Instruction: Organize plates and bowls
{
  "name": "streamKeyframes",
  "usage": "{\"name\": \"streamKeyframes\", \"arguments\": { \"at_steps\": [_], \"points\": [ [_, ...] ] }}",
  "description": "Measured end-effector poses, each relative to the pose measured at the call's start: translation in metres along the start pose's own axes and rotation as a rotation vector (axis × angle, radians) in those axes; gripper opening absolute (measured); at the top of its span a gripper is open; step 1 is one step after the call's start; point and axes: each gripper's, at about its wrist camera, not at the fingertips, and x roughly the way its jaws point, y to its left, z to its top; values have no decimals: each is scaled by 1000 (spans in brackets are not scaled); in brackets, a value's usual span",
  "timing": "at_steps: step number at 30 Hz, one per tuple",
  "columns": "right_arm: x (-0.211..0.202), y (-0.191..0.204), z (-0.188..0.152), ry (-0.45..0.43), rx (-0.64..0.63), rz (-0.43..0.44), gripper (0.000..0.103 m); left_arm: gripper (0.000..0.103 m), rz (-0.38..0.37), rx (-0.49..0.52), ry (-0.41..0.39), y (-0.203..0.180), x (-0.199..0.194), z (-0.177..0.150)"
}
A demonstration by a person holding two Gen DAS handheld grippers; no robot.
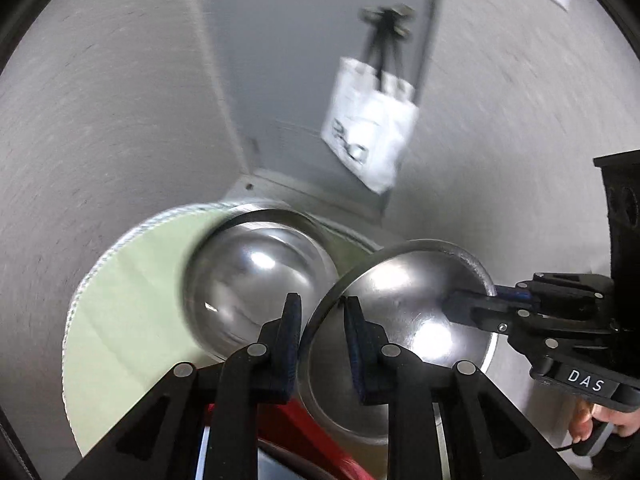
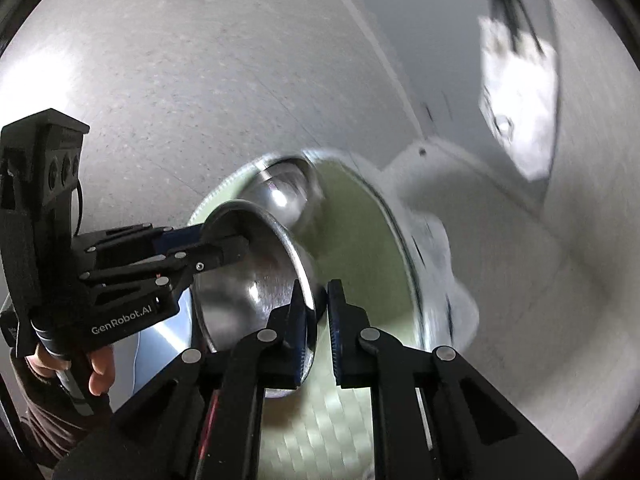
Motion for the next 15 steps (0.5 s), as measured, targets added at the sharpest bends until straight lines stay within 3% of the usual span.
{"name": "streamKeyframes", "arguments": {
  "at_steps": [7, 15],
  "points": [
    [56, 37, 63, 35, -126, -40, 10, 18, 67, -132, 2, 56, 22, 0],
    [95, 47, 71, 95, -200, -100, 10, 21, 83, -212, 71, 78, 66, 12]
  ]
}}
